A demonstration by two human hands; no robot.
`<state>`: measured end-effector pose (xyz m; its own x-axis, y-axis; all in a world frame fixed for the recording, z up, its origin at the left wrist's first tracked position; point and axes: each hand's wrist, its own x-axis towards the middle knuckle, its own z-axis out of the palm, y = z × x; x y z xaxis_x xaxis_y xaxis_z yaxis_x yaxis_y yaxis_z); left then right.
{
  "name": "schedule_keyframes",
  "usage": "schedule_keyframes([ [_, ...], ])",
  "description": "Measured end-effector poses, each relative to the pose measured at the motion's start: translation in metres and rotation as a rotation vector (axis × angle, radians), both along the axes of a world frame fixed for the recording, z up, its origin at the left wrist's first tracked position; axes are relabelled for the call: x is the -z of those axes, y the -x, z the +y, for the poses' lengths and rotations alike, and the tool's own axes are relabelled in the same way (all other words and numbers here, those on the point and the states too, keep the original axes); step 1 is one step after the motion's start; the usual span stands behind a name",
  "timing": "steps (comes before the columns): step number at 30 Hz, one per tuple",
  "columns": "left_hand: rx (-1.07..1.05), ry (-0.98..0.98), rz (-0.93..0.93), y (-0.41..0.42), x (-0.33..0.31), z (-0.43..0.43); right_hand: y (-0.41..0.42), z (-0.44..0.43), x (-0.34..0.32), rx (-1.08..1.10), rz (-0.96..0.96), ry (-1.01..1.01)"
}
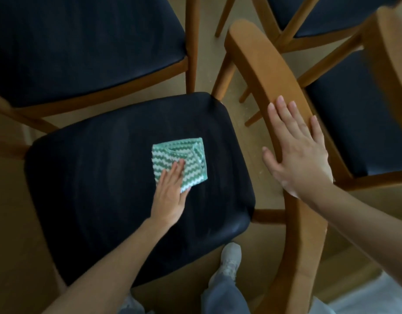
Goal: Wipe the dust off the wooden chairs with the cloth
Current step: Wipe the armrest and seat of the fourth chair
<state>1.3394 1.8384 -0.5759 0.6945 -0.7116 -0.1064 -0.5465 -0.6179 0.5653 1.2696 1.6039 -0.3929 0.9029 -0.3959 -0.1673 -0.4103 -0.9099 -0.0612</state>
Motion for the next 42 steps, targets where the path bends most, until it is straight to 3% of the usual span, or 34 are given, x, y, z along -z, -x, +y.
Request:
schedule_keyframes([
  [9,0.320,-0.159,0.102,0.131,-0.009,0.021,0.001,0.001,-0.005,0.004,0.017,0.006],
  [15,0.499,-0.274,0.261,0.150,-0.023,0.044,0.001,0.002,-0.005,0.001,0.024,0.005],
  [18,0.390,-0.331,0.472,0.147,-0.036,0.059,0.002,0.002,-0.006,0.004,0.031,-0.001],
  [20,0.218,-0.340,0.770,0.132,-0.038,0.059,0.002,0.001,-0.005,0.004,0.030,-0.001],
  [22,0.054,-0.182,1.061,0.102,-0.047,0.049,0.001,0.001,-0.005,0.001,0.025,-0.002],
  [25,-0.151,0.056,1.183,0.049,-0.071,0.025,0.002,0.001,-0.005,-0.005,0.016,0.001],
  [28,-0.372,0.326,1.037,-0.033,-0.102,-0.003,0.001,0.001,-0.006,0.008,0.036,-0.002],
  [31,-0.468,0.447,0.673,-0.126,-0.118,-0.016,0.001,0.001,-0.003,0.013,0.042,0.011],
  [33,-0.423,0.342,0.353,-0.173,-0.108,-0.016,0.001,0.000,0.000,0.013,0.022,0.007],
  [35,-0.413,0.184,0.156,-0.202,-0.091,-0.014,0.003,-0.001,0.002,0.003,0.012,0.009],
  [40,-0.215,-0.212,0.113,-0.208,-0.016,-0.003,0.002,-0.003,0.007,-0.021,-0.033,0.046],
  [42,-0.261,-0.174,0.038,-0.190,-0.004,-0.006,0.002,-0.004,0.008,-0.018,-0.041,0.044],
])
